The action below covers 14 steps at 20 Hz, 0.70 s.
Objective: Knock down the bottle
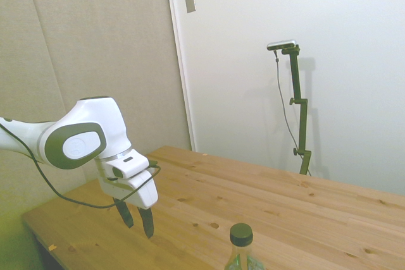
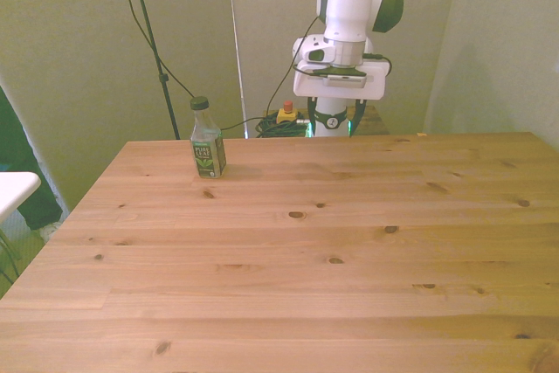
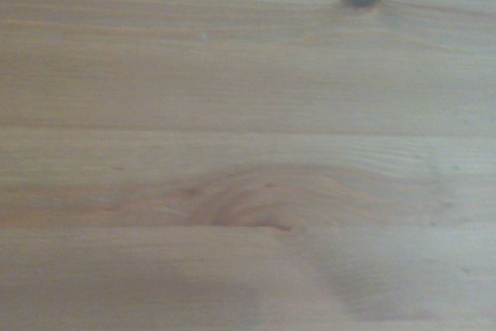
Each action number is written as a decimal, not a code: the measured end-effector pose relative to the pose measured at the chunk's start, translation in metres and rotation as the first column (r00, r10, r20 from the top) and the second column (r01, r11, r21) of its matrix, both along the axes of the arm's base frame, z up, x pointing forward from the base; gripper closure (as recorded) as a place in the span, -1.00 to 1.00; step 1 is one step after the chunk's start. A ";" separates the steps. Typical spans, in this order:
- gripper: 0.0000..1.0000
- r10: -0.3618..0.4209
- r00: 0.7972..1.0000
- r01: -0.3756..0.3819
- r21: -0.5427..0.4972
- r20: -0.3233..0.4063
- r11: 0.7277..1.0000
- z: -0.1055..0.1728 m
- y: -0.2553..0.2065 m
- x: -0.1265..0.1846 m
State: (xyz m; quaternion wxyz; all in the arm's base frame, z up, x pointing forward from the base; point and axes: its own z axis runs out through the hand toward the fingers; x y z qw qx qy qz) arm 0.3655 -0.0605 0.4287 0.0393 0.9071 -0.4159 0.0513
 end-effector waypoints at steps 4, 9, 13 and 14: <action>1.00 -0.020 1.000 0.020 0.006 -0.006 1.000 0.004 -0.032 -0.023; 1.00 -0.071 0.997 0.071 -0.015 -0.008 0.997 0.010 -0.091 -0.054; 1.00 -0.117 0.993 0.117 -0.032 0.005 0.993 0.021 -0.138 -0.079; 1.00 -0.131 0.991 0.131 -0.034 0.012 0.991 0.024 -0.150 -0.085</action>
